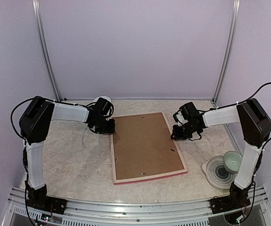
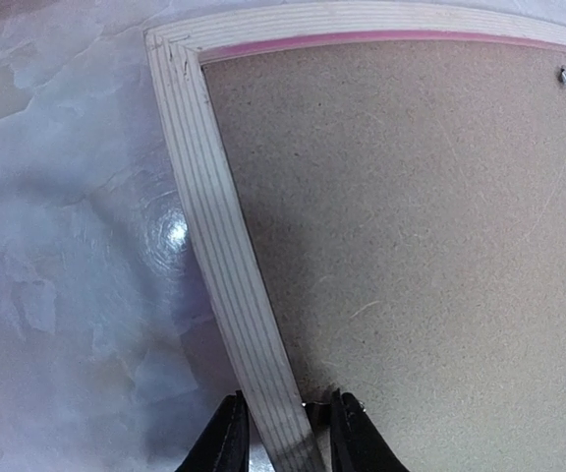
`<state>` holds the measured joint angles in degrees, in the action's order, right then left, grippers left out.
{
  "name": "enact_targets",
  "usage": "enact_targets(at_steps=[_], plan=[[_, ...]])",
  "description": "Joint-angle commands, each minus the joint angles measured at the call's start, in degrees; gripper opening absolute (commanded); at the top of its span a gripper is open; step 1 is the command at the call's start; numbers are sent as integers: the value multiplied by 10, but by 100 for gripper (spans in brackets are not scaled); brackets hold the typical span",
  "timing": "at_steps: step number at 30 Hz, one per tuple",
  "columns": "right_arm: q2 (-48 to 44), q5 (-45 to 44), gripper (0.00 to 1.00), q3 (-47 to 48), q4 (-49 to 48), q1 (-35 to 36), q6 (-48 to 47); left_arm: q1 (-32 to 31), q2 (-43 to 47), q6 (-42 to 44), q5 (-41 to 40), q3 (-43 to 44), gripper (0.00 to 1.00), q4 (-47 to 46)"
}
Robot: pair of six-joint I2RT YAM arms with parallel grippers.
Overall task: Put the photo into the frame
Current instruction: Press the fastener onto the backboard.
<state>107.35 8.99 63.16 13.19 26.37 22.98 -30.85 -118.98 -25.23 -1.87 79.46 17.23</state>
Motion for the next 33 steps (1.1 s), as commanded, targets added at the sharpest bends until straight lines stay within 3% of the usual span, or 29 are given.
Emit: enact_targets(at_steps=[1, 10, 16, 33], plan=[[13, 30, 10, -8, 17, 13, -16, -2, -15, 8, -5, 12, 29, 17], [14, 30, 11, -9, 16, 13, -16, -2, -13, 9, -4, 12, 28, 14], [12, 30, 11, -8, 16, 13, -15, 0, 1, 4, 3, 3, 53, -7], [-24, 26, 22, -20, 2, 11, -13, -6, 93, -23, 5, -87, 66, -44]])
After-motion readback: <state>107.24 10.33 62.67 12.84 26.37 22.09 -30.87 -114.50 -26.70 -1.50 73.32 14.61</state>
